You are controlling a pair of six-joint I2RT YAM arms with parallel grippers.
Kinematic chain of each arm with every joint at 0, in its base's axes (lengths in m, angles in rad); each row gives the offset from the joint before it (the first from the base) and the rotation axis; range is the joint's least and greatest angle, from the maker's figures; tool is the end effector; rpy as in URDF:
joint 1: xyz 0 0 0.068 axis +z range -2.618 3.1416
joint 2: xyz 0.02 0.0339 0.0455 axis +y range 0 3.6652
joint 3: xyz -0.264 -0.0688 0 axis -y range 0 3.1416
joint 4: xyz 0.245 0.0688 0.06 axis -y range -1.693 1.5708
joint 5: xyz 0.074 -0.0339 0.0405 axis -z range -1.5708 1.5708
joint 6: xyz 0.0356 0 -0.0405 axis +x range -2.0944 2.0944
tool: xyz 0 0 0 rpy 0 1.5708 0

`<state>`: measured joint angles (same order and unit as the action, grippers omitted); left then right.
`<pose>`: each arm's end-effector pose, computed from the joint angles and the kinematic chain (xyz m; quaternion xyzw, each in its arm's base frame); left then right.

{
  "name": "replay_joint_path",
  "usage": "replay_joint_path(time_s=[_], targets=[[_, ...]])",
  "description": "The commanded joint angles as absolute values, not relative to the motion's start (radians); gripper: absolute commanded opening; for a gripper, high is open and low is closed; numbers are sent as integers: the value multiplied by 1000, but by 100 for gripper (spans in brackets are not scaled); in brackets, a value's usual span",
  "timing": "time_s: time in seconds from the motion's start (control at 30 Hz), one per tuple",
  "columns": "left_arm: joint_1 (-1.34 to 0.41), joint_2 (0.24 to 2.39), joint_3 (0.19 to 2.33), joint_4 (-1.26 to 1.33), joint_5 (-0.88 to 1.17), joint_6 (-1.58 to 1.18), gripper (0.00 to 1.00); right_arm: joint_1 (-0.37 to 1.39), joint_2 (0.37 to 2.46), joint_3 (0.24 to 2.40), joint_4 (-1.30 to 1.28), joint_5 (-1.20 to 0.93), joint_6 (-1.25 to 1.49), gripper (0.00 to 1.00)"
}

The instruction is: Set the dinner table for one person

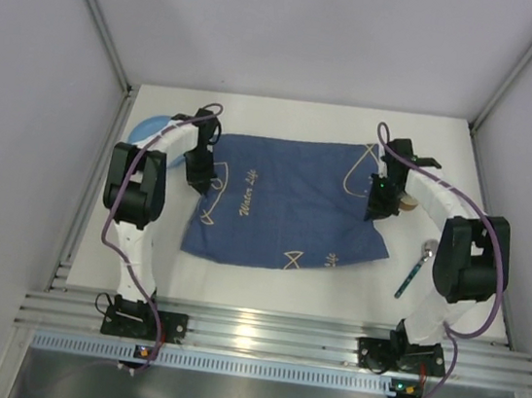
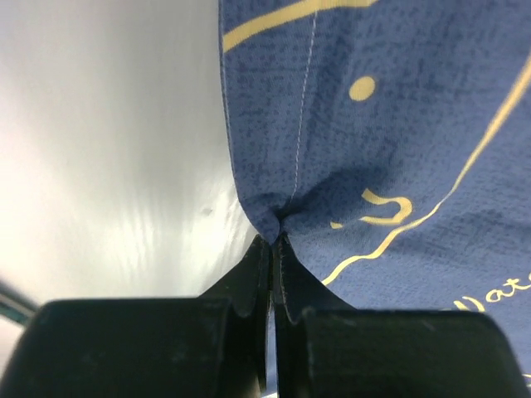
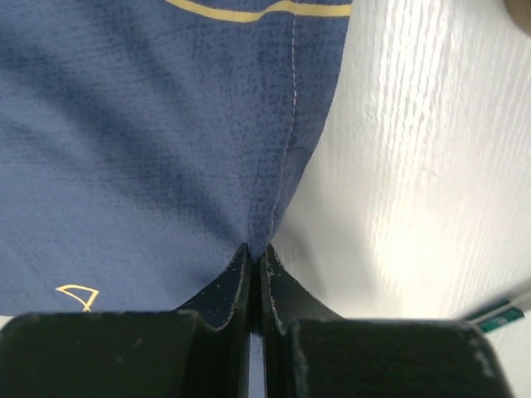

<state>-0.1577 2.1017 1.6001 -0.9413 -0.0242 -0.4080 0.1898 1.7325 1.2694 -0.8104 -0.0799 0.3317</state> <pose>0.4063 -0.0637 0.1673 -0.1253 0.9900 -0.0062 0.0647 0.3339 0.0670 0.2136 0.0642 0.9861 0.0763 0.1328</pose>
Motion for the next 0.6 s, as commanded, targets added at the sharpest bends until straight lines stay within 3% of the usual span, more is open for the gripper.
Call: replay_joint_path(time_s=[0.0,0.07,0.1,0.13,0.17,0.2,0.23,0.27,0.37,0.57], targets=[[-153,2011,1536,-1009,-101,-394,0,199,1680,1264,-949,-26,287,0],[-153,1991,1520,-1020,-110,-393,0,201,1666,1262,-963,-5,279,1],[-153,1984,1505,-1022,-121,-394,0,201,1660,1262,-971,-3,279,9],[-153,1976,1496,-1019,-132,-400,0,201,1657,1264,-974,-3,282,36],[-155,1968,1490,-1016,-141,-403,4,202,1657,1269,-982,-14,281,48],[-155,1956,1483,-1009,-152,-408,19,201,1658,1281,-995,-21,282,59],[-155,1951,1482,-1006,-162,-407,46,201,1657,1290,-1005,-29,284,76],[-155,1947,1483,-990,-170,-405,55,201,1654,1299,-1014,-38,282,79],[-153,1957,1514,-980,-205,-381,70,206,1629,1362,-1052,-55,278,84],[-156,1994,1655,-1017,-203,-376,73,189,1539,1515,-1085,99,313,88]])
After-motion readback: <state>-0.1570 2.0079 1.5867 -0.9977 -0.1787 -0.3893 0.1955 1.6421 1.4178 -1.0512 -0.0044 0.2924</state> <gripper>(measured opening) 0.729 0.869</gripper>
